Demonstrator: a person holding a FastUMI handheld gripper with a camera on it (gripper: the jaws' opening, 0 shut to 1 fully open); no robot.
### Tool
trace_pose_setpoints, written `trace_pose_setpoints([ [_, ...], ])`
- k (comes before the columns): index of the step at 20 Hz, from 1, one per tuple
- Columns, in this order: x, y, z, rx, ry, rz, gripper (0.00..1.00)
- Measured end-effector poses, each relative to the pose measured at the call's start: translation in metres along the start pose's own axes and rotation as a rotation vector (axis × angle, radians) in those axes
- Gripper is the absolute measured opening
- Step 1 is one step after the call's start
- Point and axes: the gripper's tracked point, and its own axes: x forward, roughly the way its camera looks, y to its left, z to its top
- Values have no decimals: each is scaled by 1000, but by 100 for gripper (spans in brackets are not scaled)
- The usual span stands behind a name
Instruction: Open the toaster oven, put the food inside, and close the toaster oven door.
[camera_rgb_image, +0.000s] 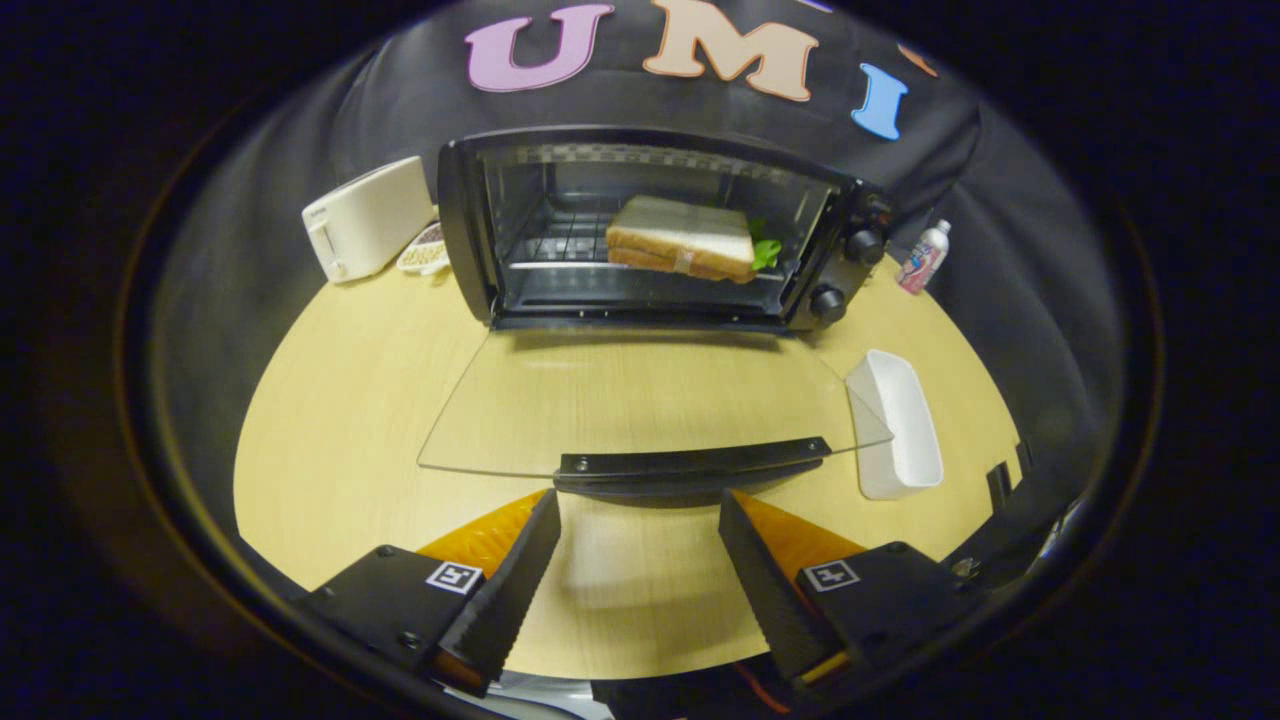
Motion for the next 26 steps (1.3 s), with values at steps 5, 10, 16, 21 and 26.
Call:
trace_pose_setpoints([
  [5, -10, -3, 39, -23, -67, -56, 100],
  [10, -9, -5, 71, -20, -140, -74, 100],
  [16, -7, -9, 103, -14, -203, -90, 100],
  [21, 10, 25, 142, 135, -255, 89, 100],
  [26, 11, 17, 169, 141, -299, 68, 100],
])
